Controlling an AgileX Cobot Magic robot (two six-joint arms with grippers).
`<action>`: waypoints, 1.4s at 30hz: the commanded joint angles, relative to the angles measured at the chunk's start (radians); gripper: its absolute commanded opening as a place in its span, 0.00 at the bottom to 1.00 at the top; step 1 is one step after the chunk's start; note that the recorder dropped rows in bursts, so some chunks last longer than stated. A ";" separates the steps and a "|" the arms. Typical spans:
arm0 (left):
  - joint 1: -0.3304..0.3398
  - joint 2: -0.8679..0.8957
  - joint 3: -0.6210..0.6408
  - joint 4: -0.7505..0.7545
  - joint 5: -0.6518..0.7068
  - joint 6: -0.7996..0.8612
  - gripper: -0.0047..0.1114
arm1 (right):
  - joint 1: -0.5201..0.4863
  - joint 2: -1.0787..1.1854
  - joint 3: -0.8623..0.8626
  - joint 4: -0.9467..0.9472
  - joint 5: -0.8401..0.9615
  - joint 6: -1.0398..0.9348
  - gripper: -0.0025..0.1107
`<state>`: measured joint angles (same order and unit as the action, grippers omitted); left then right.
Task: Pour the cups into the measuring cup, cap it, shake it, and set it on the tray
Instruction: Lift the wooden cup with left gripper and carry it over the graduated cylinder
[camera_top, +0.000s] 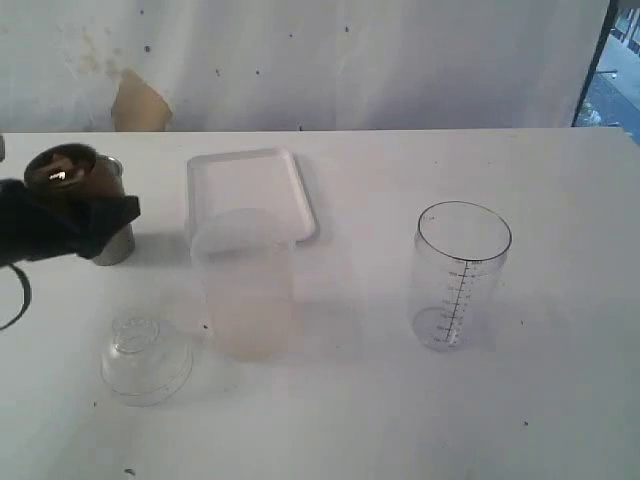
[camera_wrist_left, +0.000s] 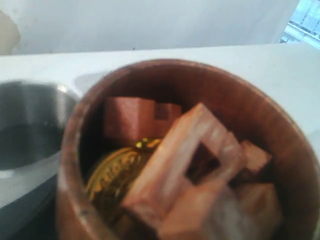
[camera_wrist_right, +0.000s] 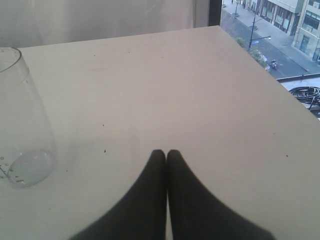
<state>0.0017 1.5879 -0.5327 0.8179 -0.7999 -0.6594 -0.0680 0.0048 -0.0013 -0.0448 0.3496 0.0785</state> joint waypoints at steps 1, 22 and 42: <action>-0.086 -0.028 -0.168 0.109 0.114 -0.169 0.04 | 0.003 -0.005 0.001 -0.003 -0.005 0.004 0.02; -0.553 0.461 -0.974 0.377 0.371 -0.464 0.04 | 0.003 -0.005 0.001 -0.003 -0.005 0.004 0.02; -0.734 0.526 -1.133 0.596 0.691 -0.334 0.04 | 0.003 -0.005 0.001 -0.003 -0.005 0.004 0.02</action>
<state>-0.7089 2.1471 -1.6556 1.3858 -0.1531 -0.9912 -0.0680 0.0048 -0.0013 -0.0448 0.3496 0.0785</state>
